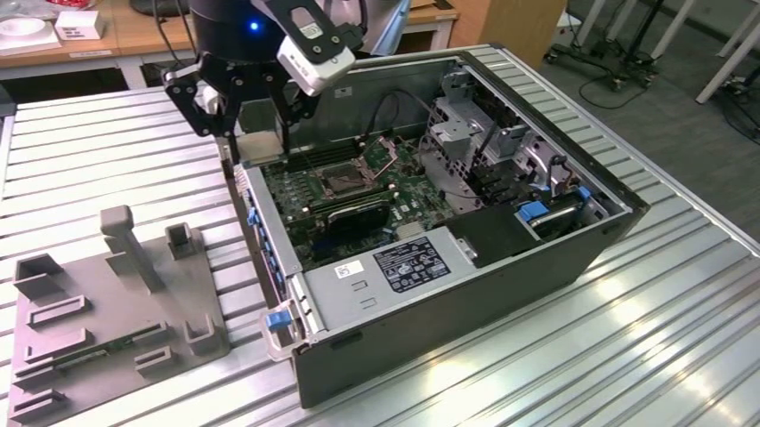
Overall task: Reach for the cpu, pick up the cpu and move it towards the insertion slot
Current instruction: 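Pick up the cpu and move it towards the insertion slot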
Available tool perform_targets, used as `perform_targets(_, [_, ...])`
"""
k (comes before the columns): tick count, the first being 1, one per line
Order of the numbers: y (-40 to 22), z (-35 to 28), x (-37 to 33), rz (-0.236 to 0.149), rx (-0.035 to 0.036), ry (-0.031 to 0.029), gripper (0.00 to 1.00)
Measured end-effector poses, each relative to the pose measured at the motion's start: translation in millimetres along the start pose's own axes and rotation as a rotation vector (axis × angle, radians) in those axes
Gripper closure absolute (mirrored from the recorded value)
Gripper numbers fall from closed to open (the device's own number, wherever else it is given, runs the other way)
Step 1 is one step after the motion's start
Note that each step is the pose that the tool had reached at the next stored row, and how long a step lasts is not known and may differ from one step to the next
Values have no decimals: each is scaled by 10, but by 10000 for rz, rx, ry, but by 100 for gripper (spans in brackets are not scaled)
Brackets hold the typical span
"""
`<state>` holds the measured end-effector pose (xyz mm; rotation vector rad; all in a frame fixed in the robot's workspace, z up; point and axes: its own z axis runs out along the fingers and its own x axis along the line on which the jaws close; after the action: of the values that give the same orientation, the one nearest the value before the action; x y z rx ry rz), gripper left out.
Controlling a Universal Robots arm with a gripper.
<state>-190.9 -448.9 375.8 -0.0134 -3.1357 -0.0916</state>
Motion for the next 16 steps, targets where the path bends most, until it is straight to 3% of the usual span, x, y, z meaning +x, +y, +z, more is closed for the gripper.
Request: perform_targets(16, [1,0,-85,1,0,0,45])
